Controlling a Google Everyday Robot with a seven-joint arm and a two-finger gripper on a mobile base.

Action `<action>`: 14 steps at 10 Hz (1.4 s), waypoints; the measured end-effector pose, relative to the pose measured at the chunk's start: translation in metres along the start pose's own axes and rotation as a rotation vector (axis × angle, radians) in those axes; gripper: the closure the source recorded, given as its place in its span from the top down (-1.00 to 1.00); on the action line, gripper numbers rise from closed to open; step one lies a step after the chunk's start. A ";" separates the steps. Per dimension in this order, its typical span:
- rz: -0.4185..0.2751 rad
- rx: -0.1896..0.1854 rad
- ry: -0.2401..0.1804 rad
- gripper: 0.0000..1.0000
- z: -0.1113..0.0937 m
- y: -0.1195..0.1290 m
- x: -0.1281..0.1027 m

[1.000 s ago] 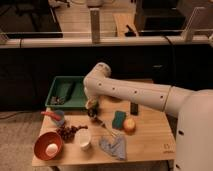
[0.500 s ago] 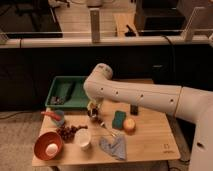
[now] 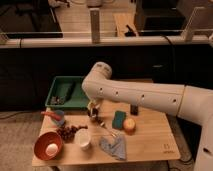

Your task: Place banana in metal cup

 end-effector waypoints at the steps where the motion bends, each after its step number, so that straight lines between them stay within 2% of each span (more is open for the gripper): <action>1: -0.001 -0.007 0.000 -1.00 -0.007 -0.002 -0.006; 4: 0.019 -0.011 -0.024 -1.00 -0.011 -0.002 -0.014; 6: 0.017 -0.019 -0.060 -1.00 -0.008 -0.004 -0.025; 7: 0.022 -0.019 -0.088 -1.00 -0.005 -0.004 -0.028; 9: 0.042 -0.012 -0.172 -1.00 0.005 0.000 -0.029; 12: 0.078 -0.001 -0.247 -1.00 0.014 0.001 -0.031; 14: 0.119 0.012 -0.321 -1.00 0.020 0.003 -0.027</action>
